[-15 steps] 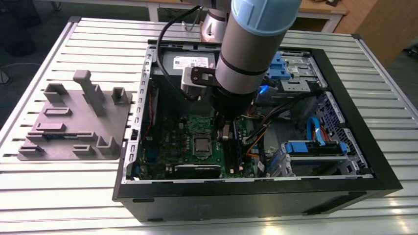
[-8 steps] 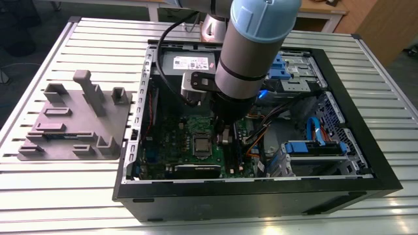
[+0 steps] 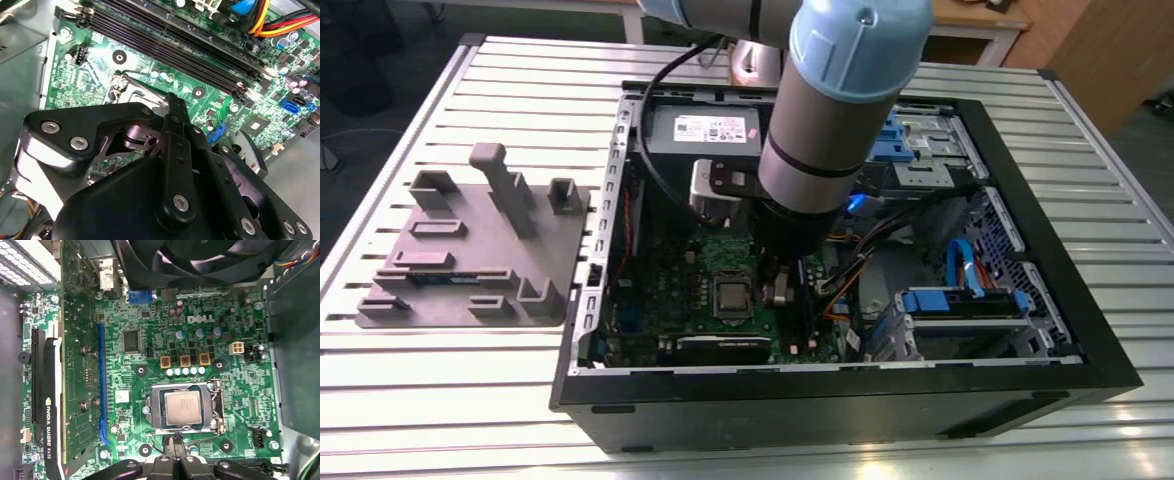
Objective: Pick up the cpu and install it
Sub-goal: 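Install the first cpu locking lever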
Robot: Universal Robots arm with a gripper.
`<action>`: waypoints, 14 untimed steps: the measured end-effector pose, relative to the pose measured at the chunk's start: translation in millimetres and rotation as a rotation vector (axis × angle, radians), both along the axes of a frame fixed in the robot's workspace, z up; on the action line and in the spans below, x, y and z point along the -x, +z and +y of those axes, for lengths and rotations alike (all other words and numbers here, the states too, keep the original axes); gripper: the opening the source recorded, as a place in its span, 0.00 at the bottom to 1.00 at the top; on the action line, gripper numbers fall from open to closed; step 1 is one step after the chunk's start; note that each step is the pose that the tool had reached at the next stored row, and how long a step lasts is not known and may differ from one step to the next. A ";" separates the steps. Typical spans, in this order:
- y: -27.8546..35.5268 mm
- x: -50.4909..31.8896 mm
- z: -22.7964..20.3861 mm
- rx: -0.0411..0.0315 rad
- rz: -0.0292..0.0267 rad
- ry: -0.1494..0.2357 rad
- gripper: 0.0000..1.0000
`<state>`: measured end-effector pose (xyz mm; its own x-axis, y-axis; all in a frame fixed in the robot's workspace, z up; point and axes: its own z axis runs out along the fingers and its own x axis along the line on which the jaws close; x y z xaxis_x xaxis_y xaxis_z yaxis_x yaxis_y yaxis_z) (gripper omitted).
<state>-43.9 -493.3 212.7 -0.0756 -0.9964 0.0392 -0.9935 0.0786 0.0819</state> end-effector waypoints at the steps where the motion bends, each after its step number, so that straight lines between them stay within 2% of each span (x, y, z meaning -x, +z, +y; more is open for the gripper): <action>1: -1.2 0.0 -0.4 0.0012 0.0000 0.001 0.11; 10: -12.3 0.0 -3.7 0.0128 0.0000 0.011 0.11; 12: -13.4 0.0 -4.8 0.0165 0.0000 0.014 0.11; 14: -13.7 0.0 -5.3 0.0170 -0.0004 0.018 0.11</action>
